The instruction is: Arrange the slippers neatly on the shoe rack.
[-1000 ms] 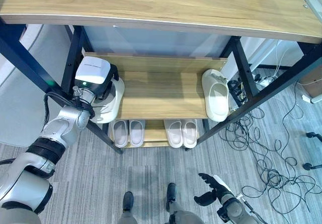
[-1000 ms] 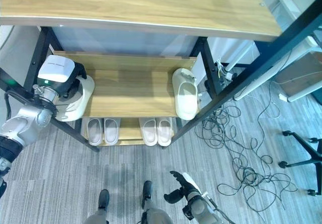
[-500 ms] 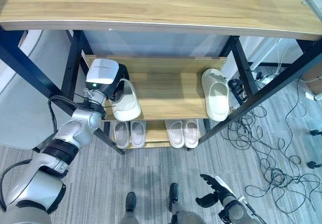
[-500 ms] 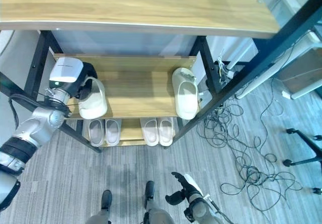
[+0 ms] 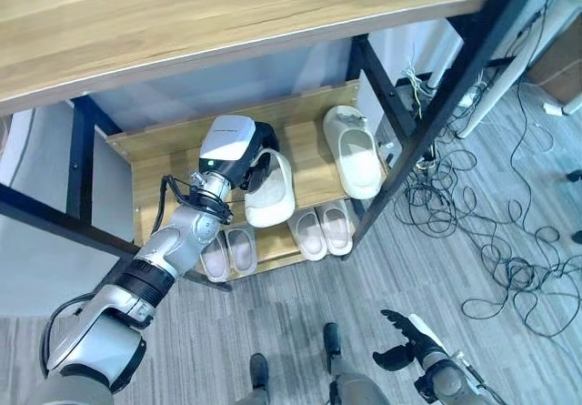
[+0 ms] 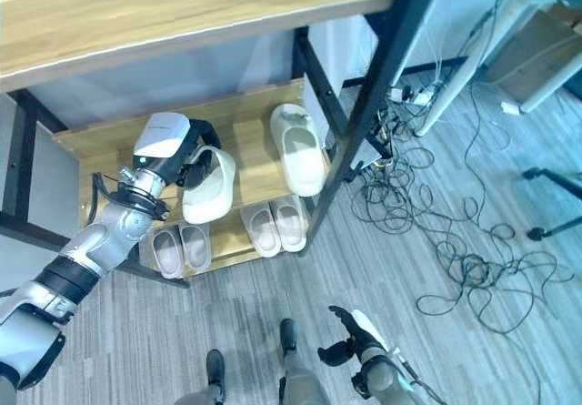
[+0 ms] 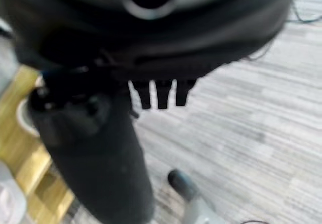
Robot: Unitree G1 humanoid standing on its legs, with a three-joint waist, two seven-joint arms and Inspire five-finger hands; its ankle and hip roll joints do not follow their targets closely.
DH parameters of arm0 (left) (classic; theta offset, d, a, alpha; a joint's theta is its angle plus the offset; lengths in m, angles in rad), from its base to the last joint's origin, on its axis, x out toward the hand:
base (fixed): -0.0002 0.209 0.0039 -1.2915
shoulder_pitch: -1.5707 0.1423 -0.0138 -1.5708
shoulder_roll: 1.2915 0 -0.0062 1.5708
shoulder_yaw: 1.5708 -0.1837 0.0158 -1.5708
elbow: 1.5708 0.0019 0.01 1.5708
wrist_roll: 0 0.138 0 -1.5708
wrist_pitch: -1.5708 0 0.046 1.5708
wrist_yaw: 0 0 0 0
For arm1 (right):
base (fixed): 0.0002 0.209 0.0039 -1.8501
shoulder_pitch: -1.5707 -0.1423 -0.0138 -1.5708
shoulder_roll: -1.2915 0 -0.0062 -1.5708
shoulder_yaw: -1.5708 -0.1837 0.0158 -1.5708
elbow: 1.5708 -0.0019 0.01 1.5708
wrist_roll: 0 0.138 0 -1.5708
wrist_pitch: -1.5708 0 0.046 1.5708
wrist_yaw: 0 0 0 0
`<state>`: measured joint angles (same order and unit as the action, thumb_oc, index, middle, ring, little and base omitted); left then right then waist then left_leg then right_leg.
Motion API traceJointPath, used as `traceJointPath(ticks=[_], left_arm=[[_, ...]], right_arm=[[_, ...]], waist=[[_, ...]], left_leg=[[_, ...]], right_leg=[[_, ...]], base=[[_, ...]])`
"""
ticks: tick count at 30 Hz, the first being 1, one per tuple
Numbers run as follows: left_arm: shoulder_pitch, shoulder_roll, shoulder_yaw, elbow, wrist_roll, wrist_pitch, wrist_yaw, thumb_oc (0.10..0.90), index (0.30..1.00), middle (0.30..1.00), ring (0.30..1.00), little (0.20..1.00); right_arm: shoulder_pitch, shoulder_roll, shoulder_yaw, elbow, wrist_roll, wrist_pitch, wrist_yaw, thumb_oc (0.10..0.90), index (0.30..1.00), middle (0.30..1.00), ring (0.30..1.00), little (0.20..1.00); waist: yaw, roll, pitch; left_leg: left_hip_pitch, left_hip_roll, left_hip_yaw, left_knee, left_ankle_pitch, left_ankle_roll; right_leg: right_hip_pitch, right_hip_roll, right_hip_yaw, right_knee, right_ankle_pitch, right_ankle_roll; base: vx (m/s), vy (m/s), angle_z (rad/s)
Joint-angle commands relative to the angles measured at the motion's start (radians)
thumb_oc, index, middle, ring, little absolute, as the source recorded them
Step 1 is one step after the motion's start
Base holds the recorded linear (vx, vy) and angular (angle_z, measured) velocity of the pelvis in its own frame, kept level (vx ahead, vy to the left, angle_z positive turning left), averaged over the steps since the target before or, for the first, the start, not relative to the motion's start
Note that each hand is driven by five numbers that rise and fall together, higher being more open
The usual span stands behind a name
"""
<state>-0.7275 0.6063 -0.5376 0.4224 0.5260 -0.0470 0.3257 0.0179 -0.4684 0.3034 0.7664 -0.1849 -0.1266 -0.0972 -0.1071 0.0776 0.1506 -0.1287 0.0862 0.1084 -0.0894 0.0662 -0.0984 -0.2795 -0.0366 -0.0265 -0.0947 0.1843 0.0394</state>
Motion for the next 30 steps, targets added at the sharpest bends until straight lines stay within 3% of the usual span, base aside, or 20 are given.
traceJointPath(ticks=[1, 8, 26, 27, 28, 29, 30], left_arm=[[-0.242, 0.013, 0.027, 0.101, -0.044, -0.027, 0.090, 0.400, 0.300, 0.300, 0.300, 0.300], [-0.346, 0.041, -0.033, 0.215, -0.049, -0.020, 0.101, 0.400, 0.300, 0.300, 0.300, 0.300], [-0.507, 0.081, -0.136, 0.401, -0.024, -0.007, 0.116, 0.400, 0.300, 0.300, 0.300, 0.300], [-0.517, 0.081, -0.143, 0.415, -0.022, -0.006, 0.115, 0.413, 0.319, 0.319, 0.319, 0.319], [-0.525, 0.085, -0.149, 0.439, -0.017, -0.003, 0.116, 0.563, 0.545, 0.545, 0.545, 0.545], [-0.525, 0.085, -0.150, 0.440, -0.017, -0.004, 0.116, 0.591, 0.587, 0.587, 0.587, 0.587], [-0.528, 0.087, -0.149, 0.452, -0.016, 0.000, 0.118, 0.736, 0.804, 0.804, 0.804, 0.804]], right_arm=[[0.047, -0.086, -0.030, -0.098, 0.022, -0.045, -0.032, 0.800, 0.900, 0.900, 0.900, 0.900], [0.049, -0.097, -0.029, -0.088, 0.038, -0.049, -0.037, 0.800, 0.900, 0.900, 0.900, 0.900], [0.040, -0.105, -0.015, -0.103, 0.080, -0.071, -0.034, 0.800, 0.900, 0.900, 0.900, 0.900], [0.041, -0.109, -0.015, -0.108, 0.081, -0.072, -0.033, 0.800, 0.900, 0.900, 0.900, 0.900], [0.046, -0.109, -0.012, -0.115, 0.084, -0.075, -0.030, 0.800, 0.900, 0.900, 0.900, 0.900], [0.046, -0.109, -0.012, -0.115, 0.084, -0.075, -0.030, 0.800, 0.900, 0.900, 0.900, 0.900], [0.048, -0.109, -0.012, -0.120, 0.086, -0.078, -0.029, 0.800, 0.900, 0.900, 0.900, 0.900]], waist=[[-0.029, 0.007, -0.043], [-0.058, 0.033, -0.036], [-0.094, 0.056, -0.024], [-0.096, 0.056, -0.024], [-0.099, 0.056, -0.024], [-0.098, 0.056, -0.024], [-0.100, 0.055, -0.024]], left_leg=[[-0.077, -0.027, -0.019, 0.002, 0.003, 0.002], [-0.083, -0.027, 0.002, 0.002, 0.005, -0.002], [-0.109, -0.019, 0.023, 0.002, 0.014, -0.014], [-0.110, -0.019, 0.024, 0.002, 0.015, -0.015], [-0.111, -0.018, 0.025, 0.002, 0.016, -0.016], [-0.112, -0.018, 0.025, 0.002, 0.016, -0.016], [-0.112, -0.017, 0.026, 0.002, 0.017, -0.017]], right_leg=[[0.041, -0.080, -0.048, 0.007, -0.138, 0.114], [0.017, -0.081, -0.026, 0.007, -0.129, 0.116], [-0.030, -0.076, -0.011, 0.007, -0.116, 0.118], [-0.032, -0.076, -0.010, 0.007, -0.115, 0.118], [-0.034, -0.075, -0.009, 0.007, -0.114, 0.118], [-0.034, -0.075, -0.009, 0.007, -0.114, 0.118], [-0.036, -0.074, -0.009, 0.007, -0.114, 0.118]], base=[[0.02, -0.007, -0.12], [0.01, -0.005, -0.15], [0.01, -0.011, -0.05], [0.00, 0.000, 0.00], [0.00, 0.000, 0.00], [0.00, 0.000, 0.00], [0.00, 0.000, 0.00]])
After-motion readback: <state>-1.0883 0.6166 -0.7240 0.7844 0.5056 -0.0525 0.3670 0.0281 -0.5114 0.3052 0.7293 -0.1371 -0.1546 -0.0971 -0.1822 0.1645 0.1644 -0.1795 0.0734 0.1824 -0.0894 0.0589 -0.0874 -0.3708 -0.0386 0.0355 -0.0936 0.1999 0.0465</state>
